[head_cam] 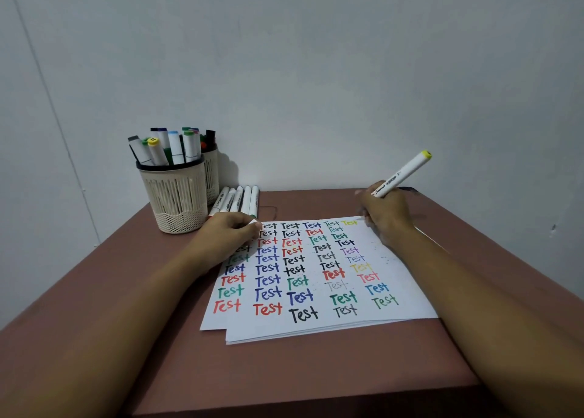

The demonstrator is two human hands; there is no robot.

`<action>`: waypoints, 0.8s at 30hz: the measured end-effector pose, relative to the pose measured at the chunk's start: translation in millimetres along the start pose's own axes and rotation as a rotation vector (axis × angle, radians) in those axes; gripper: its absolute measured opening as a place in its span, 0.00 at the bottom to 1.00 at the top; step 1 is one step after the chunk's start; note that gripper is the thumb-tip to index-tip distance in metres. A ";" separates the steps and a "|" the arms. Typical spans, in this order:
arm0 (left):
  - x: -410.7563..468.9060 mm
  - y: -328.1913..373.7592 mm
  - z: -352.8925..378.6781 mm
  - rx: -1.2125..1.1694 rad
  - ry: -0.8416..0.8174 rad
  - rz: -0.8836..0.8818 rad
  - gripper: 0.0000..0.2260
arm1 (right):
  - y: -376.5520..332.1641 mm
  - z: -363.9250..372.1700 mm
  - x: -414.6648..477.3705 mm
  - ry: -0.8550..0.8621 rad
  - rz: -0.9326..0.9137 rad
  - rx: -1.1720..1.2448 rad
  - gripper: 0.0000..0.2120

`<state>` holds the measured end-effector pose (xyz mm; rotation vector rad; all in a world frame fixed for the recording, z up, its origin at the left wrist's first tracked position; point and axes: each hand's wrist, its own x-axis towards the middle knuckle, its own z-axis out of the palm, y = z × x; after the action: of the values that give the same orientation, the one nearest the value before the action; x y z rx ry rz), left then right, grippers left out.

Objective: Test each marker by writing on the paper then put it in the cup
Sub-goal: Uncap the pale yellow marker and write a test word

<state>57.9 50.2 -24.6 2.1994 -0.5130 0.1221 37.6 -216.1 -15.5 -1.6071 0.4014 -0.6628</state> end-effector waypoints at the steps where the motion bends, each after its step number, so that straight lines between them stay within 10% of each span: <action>1: 0.1 0.6 0.2 0.009 0.006 0.009 0.09 | -2.8 -1.3 -1.0 -0.016 -0.003 0.046 0.12; 13: -14.2 17.2 2.5 0.065 0.098 0.136 0.17 | -36.6 15.9 -45.1 -0.495 0.204 0.502 0.08; 24: -17.5 24.6 11.2 -0.228 0.003 0.175 0.06 | -37.7 28.5 -68.8 -0.730 0.046 0.389 0.12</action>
<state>31.1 33.6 -18.3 1.9306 -0.6833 0.1522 -2.1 -146.3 7.4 -1.3462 -0.2193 -0.0763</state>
